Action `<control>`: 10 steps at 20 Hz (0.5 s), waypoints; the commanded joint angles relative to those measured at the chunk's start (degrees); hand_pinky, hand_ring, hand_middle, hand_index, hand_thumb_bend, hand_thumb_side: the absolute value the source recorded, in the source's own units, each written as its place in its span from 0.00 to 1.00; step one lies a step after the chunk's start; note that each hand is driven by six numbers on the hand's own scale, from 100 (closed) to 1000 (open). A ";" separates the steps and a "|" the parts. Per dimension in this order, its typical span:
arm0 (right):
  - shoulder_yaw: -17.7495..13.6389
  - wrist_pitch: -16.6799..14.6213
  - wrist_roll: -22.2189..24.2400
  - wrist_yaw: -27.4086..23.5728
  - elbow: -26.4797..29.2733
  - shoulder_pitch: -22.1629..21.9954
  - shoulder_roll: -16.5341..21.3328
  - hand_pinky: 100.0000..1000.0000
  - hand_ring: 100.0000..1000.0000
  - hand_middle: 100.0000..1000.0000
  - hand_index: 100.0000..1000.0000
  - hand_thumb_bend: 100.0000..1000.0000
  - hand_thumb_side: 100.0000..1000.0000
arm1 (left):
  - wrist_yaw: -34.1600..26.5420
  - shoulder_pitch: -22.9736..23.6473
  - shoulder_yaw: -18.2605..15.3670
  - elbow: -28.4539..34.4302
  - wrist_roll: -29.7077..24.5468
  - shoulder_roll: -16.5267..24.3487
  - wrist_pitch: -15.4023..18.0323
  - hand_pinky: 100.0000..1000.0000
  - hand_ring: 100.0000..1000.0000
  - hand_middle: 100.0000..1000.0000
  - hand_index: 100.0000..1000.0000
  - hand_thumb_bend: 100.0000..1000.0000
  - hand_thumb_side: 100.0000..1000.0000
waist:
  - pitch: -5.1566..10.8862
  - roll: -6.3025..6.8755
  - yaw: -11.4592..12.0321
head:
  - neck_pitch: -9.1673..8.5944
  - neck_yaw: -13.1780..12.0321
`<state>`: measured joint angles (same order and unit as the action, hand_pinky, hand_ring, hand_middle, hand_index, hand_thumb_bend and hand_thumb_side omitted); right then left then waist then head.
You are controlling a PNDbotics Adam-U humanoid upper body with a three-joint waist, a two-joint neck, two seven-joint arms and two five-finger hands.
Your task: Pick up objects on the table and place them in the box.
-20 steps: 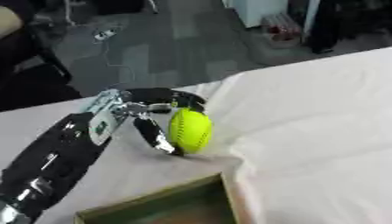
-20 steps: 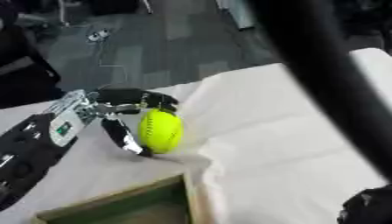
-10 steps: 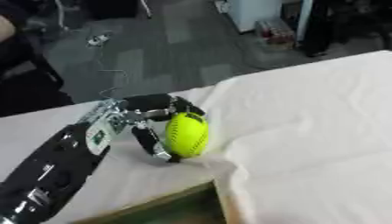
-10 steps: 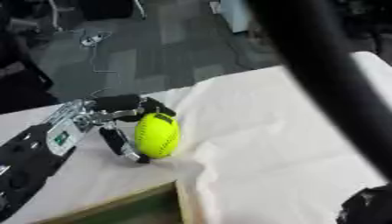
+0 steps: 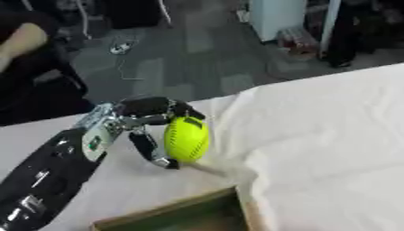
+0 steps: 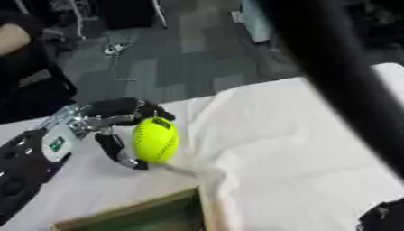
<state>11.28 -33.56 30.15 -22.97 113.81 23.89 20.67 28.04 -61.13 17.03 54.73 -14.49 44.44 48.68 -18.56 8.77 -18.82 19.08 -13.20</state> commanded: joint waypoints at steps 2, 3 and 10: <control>0.06 -6.97 6.51 -0.66 0.78 -1.46 2.32 0.00 0.31 0.44 0.56 0.00 0.93 | -4.06 -0.29 0.06 3.75 -1.80 3.69 3.29 0.00 0.00 0.11 0.39 0.00 0.25 | 3.01 -0.99 1.07 | 2.68 0.09; 0.12 -7.20 6.81 -0.78 0.78 -2.06 2.76 0.00 0.31 0.44 0.56 0.00 0.93 | -5.11 -0.26 0.19 4.58 -1.29 3.86 3.29 0.00 0.00 0.11 0.39 0.00 0.23 | 3.77 -1.22 1.58 | 3.30 0.45; -0.08 -9.19 8.60 -2.51 0.78 -4.95 5.68 0.00 0.32 0.44 0.54 0.00 0.93 | -10.25 1.27 3.64 10.42 1.07 5.13 3.29 0.00 0.00 0.11 0.39 0.00 0.22 | 8.03 -2.21 4.24 | 6.47 2.12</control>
<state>11.59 -33.69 30.02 -24.89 113.81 18.79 24.84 19.21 -59.11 20.47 63.38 -12.55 47.09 50.63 -11.48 6.98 -14.53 25.08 -11.97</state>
